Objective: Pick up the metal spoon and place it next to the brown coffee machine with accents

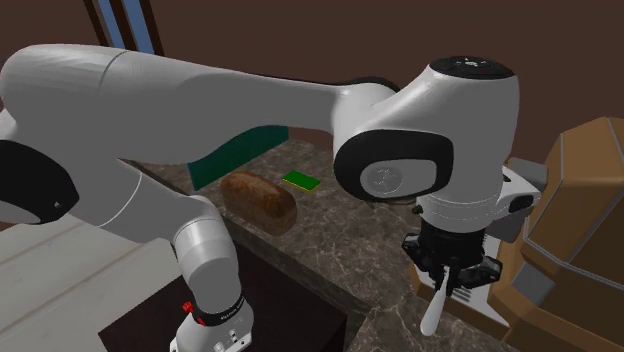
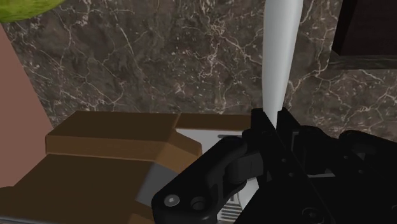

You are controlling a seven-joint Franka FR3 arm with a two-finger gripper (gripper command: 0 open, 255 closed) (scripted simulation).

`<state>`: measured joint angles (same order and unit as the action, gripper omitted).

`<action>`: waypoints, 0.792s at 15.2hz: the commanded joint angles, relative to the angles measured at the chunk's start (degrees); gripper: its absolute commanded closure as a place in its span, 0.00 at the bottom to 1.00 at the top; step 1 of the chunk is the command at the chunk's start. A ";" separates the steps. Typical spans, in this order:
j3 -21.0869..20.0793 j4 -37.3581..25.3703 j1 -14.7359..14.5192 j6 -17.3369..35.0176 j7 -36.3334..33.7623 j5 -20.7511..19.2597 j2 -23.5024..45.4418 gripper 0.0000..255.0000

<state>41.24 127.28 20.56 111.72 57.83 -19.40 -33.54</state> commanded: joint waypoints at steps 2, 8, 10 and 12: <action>0.68 2.11 0.13 2.29 -0.06 -0.41 0.12 1.00; 2.25 6.13 0.32 6.92 -0.08 -1.22 0.67 1.00; 2.84 7.38 0.33 8.51 -0.06 -1.46 0.98 1.00; 3.45 8.60 0.31 10.11 -0.01 -1.69 1.36 1.00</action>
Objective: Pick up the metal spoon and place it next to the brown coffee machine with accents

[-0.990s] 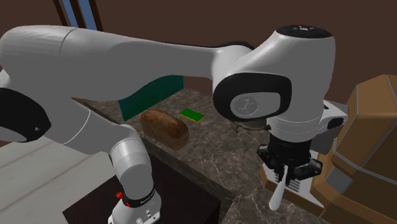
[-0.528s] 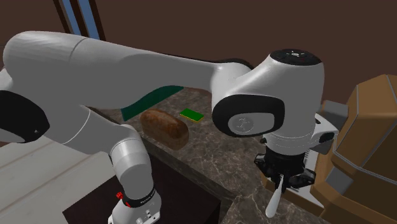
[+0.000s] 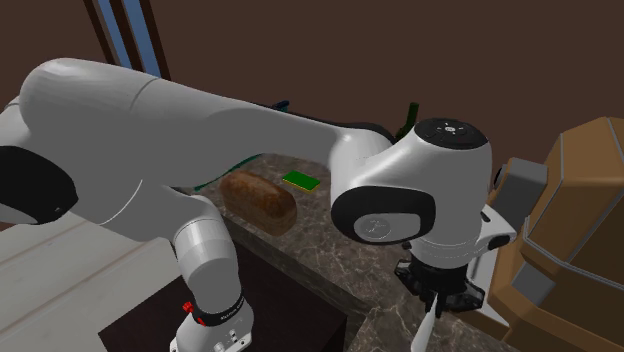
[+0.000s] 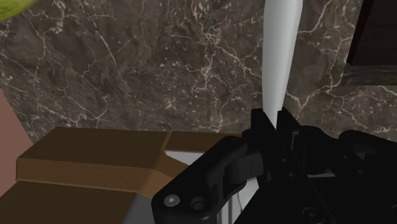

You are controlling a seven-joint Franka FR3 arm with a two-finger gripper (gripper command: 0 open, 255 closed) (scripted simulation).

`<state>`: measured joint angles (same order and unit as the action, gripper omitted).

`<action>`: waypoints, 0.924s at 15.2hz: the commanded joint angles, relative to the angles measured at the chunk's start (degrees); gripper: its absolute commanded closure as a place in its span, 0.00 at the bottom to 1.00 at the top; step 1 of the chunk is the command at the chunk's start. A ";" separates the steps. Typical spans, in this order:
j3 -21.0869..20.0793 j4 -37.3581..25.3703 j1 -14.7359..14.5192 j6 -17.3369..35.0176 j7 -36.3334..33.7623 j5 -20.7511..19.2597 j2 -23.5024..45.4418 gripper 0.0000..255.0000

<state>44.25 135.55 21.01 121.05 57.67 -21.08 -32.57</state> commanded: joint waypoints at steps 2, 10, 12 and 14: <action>1.10 1.50 -0.19 2.41 0.20 -0.22 0.83 1.00; 4.10 5.76 -0.78 9.21 0.68 -0.76 3.33 1.00; 4.96 6.71 -1.06 10.99 0.87 -0.79 4.15 1.00; 5.87 7.62 -1.40 12.79 1.11 -0.77 5.04 1.00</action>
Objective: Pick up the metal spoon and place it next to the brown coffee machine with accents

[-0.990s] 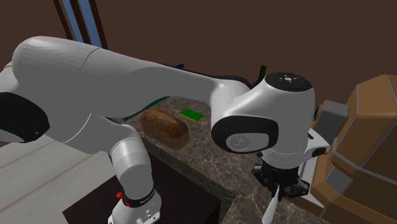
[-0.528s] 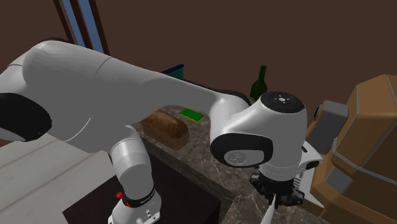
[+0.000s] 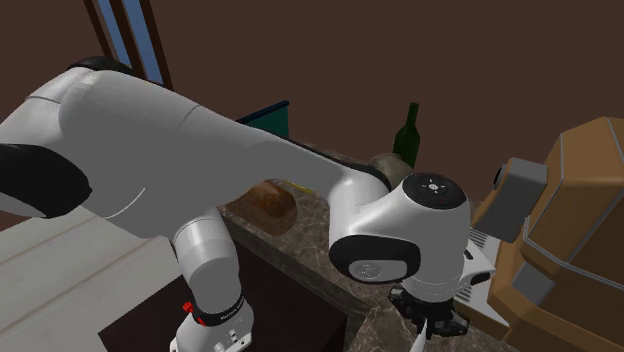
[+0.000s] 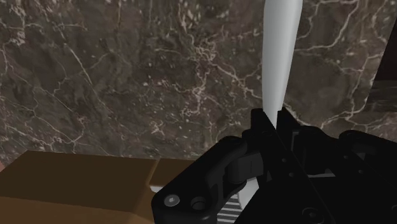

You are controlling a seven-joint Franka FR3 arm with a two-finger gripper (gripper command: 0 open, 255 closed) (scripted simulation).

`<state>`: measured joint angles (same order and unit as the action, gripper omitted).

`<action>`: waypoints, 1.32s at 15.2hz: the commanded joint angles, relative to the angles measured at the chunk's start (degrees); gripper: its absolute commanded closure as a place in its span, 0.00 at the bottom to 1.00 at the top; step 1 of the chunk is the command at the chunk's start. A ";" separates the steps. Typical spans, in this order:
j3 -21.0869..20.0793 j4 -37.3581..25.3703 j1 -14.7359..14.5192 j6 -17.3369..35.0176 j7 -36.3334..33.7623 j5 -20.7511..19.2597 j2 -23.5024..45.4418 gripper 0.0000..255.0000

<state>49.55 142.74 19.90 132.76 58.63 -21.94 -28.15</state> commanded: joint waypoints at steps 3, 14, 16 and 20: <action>2.05 1.70 -0.94 3.86 0.59 0.27 2.13 1.00; 9.13 5.55 -5.69 14.71 3.85 3.36 9.44 1.00; 11.04 6.14 -7.35 16.95 5.02 4.76 11.23 1.00; 11.04 6.14 -7.35 16.95 5.02 4.76 11.23 1.00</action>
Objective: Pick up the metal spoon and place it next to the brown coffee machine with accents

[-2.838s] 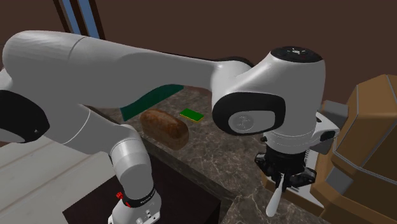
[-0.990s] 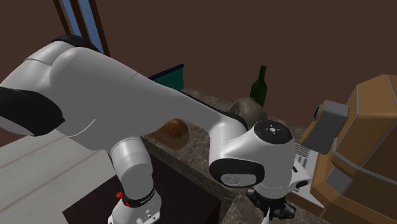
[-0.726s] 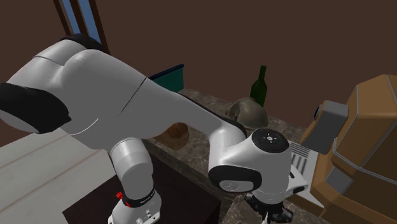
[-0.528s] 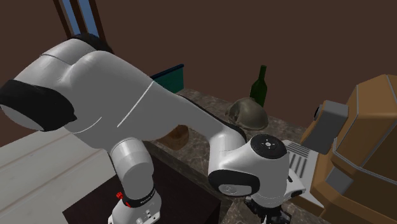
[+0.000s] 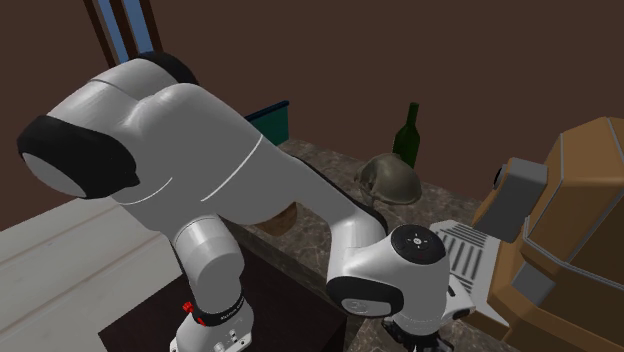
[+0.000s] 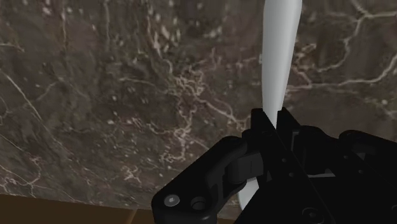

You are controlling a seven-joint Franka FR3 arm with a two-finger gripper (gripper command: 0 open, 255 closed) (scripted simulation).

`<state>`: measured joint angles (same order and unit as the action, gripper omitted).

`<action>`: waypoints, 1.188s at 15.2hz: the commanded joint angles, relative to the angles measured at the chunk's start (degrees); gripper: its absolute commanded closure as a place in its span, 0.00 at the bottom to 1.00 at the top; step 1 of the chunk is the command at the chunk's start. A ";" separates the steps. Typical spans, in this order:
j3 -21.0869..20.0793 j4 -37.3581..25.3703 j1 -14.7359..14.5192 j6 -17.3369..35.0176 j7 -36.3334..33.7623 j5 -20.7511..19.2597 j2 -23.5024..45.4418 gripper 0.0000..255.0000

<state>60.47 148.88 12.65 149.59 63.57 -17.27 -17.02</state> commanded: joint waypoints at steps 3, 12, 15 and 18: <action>0.12 0.01 -0.10 0.11 0.08 0.09 0.10 1.00; -6.42 -1.08 5.98 -7.72 -3.52 -4.72 -7.00 0.00; -7.81 -1.47 7.10 -9.73 -4.03 -5.34 -8.61 0.00; -7.81 -1.47 7.10 -9.73 -4.03 -5.34 -8.61 0.00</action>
<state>52.74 147.40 19.68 139.96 59.59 -22.56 -25.55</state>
